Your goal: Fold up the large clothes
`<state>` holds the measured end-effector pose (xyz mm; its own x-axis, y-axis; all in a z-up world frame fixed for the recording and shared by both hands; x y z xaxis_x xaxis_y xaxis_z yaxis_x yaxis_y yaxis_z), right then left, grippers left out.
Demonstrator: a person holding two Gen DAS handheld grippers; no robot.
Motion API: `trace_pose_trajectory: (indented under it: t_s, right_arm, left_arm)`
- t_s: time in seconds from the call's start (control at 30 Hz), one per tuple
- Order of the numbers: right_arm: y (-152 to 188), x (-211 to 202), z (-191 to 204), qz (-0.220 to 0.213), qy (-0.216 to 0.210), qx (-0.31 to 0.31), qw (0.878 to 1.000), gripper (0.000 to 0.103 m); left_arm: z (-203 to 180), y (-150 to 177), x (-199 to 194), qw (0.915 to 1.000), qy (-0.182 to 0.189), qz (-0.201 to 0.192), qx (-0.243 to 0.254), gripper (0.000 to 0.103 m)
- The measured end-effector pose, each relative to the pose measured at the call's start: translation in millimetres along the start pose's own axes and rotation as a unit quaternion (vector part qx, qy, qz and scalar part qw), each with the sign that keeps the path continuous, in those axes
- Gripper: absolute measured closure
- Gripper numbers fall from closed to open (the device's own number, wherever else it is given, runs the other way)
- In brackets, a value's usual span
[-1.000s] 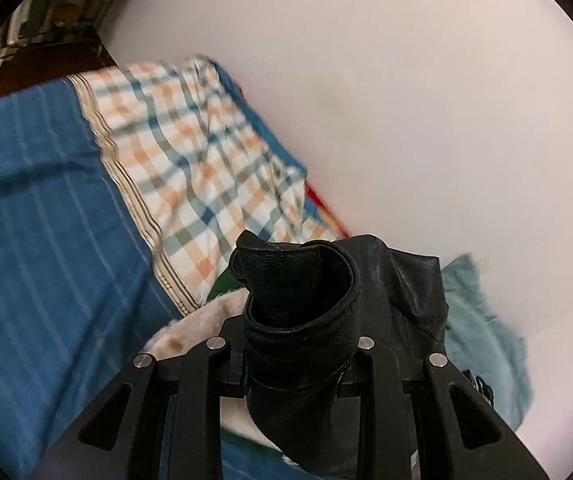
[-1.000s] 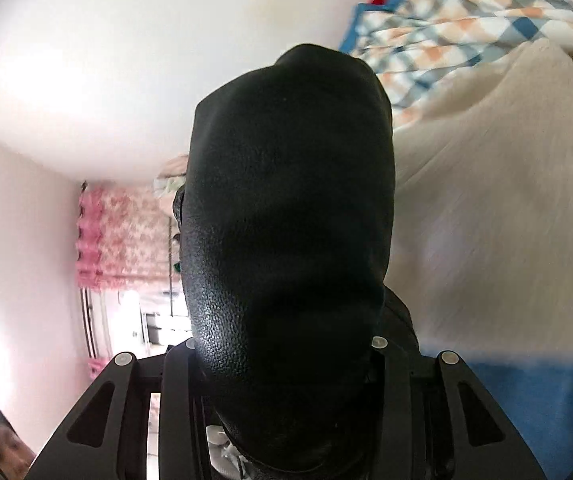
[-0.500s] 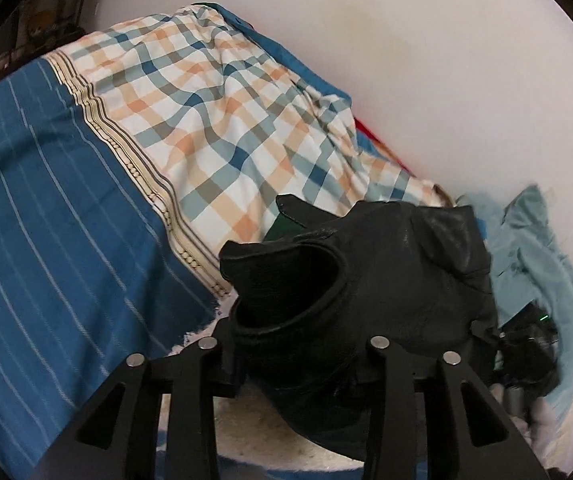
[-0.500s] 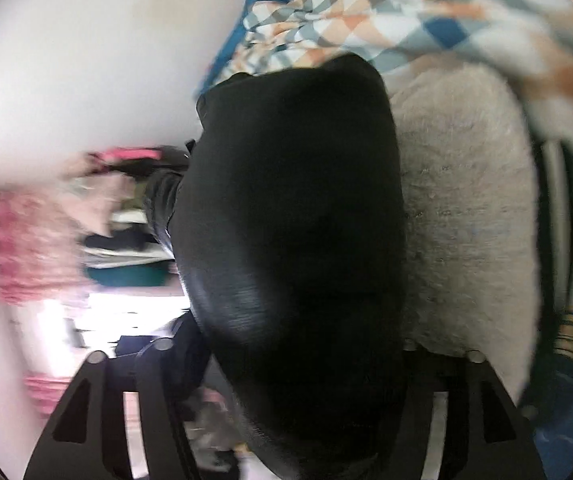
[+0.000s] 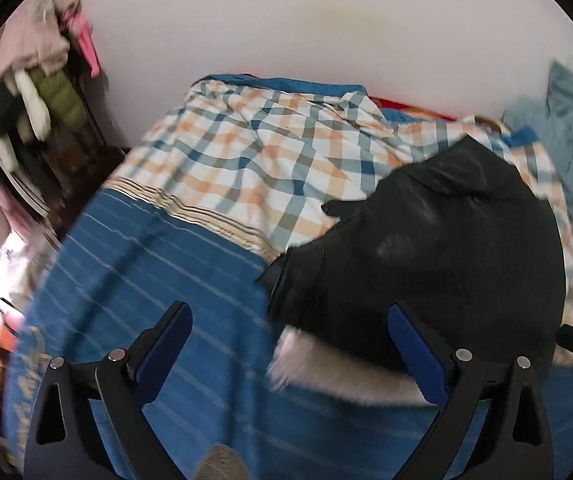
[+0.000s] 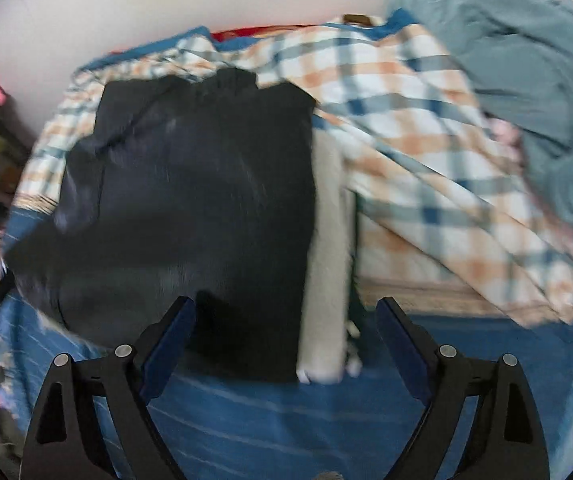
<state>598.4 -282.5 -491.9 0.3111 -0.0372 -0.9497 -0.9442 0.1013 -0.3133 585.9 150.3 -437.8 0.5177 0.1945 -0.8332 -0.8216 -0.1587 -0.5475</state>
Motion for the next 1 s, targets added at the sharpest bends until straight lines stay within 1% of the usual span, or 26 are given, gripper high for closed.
trace_pose_trajectory:
  t_s: [0.03, 0.07, 0.13, 0.17, 0.23, 0.3, 0.47, 0.6, 0.63, 0.77, 0.83, 1.0]
  right_arm:
    - [18, -14, -4, 0.000, 0.008, 0.004, 1.000, 0.010]
    - [25, -23, -3, 0.000, 0.017, 0.007, 1.000, 0.010]
    - [42, -45, -2, -0.002, 0.025, 0.017, 1.000, 0.010]
    - [53, -64, -2, -0.006, 0.030, 0.023, 0.999, 0.010]
    - [77, -110, -4, -0.019, 0.039, 0.030, 0.999, 0.010]
    - [95, -150, -4, -0.032, 0.047, 0.037, 0.998, 0.010]
    - [149, -269, -9, -0.075, 0.065, 0.052, 0.994, 0.010]
    - [192, -362, -8, -0.109, 0.075, 0.061, 0.989, 0.010]
    - [198, -377, -10, -0.115, 0.077, 0.063, 0.988, 0.010]
    - [231, -453, -8, -0.146, 0.079, 0.064, 0.984, 0.010]
    - [247, -487, -4, -0.161, 0.080, 0.058, 0.982, 0.010]
    - [281, -543, 2, -0.185, 0.071, 0.045, 0.979, 0.010]
  left_arm:
    - [0, 3, -8, 1.0000, -0.004, 0.002, 0.008, 0.003]
    - [-1, 6, -21, 0.9998, -0.005, 0.001, 0.017, 0.003]
    - [-2, 14, -46, 0.9995, 0.005, 0.002, 0.030, 0.003]
    - [-2, 16, -57, 0.9993, 0.008, 0.002, 0.035, 0.003]
    - [-1, 22, -91, 0.9987, 0.015, -0.001, 0.048, 0.003]
    - [0, 27, -124, 0.9980, 0.023, -0.007, 0.059, 0.003]
    - [11, 39, -217, 0.9956, 0.046, -0.031, 0.076, 0.003]
    - [23, 51, -279, 0.9942, 0.053, -0.048, 0.080, 0.003]
    - [28, 55, -300, 0.9938, 0.055, -0.053, 0.081, 0.003]
    - [39, 69, -352, 0.9927, 0.062, -0.067, 0.079, 0.003]
    - [47, 75, -380, 0.9918, 0.064, -0.081, 0.076, 0.003]
    - [59, 89, -425, 0.9908, 0.072, -0.094, 0.065, 0.003]
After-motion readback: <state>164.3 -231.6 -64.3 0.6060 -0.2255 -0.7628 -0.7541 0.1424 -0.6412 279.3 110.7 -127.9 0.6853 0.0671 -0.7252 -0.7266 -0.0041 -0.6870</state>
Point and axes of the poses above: each gripper's, at about its wrist camera, not at the fingertips, and x roughly the way its jaws point, z to its left, y to its underside, the point moved 5 cm from there along x, roughly the way its jaws point, and after that the axes turned 2 degrees about -x, right-handed, at the moved point
